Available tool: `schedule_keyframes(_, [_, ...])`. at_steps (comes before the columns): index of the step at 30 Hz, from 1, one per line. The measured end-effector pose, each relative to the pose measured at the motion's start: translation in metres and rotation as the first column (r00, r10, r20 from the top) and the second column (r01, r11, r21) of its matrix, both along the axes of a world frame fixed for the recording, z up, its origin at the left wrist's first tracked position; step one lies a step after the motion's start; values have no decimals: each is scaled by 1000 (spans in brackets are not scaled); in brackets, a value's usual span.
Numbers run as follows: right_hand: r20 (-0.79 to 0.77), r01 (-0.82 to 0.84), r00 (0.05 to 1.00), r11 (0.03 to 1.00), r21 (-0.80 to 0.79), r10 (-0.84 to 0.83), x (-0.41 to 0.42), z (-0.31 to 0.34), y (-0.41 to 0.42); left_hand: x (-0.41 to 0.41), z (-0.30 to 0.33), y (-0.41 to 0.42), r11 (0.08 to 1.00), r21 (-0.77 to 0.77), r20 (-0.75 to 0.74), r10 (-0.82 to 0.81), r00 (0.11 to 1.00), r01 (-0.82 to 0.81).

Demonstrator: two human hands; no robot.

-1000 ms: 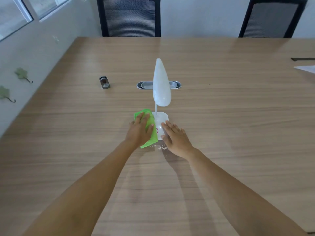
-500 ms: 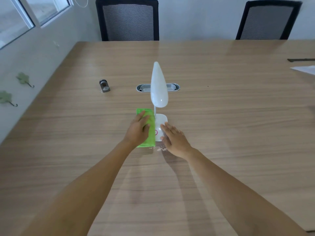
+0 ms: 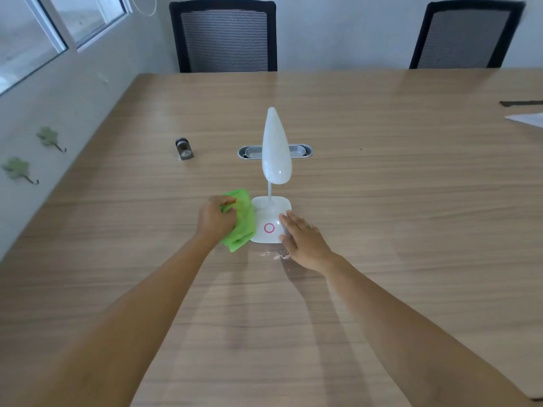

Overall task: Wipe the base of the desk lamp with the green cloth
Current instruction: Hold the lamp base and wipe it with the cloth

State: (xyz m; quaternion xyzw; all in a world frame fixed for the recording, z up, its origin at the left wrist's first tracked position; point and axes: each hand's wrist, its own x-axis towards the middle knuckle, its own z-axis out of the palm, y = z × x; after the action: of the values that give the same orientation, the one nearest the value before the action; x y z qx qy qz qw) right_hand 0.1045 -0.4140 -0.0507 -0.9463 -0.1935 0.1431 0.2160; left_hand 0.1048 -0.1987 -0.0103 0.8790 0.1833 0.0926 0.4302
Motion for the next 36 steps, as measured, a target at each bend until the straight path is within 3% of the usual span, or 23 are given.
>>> schedule_keyframes(3, [12,4,1000,1000,6,-4,-1,1,1,2,7,-14,998,-45,69,-35,997,39])
schedule_keyframes(7, [15,-4,1000,1000,4,4,0,1,1,-1,-5,-33,958,178,27,-233,972,225])
schedule_keyframes(17, [18,-1,1000,1000,23,1,-1,1,2,-13,-12,4,910,302,-109,-265,958,286])
schedule_keyframes(21, [10,-2,1000,1000,26,2,0,1,1,-13,-17,-6,824,339,-182,-415,891,453])
schedule_keyframes(26, [17,-6,1000,999,34,5,0,0,1,-11,-16,-13,706,527,-280,-381,881,473])
schedule_keyframes(31, [7,-7,1000,999,35,7,0,0,1,-12,-12,-14,739,355,-399,-434,807,573])
schedule_keyframes(36, [13,-7,1000,1000,30,6,-1,1,2,-11,-2,-23,791,328,-348,-407,844,516])
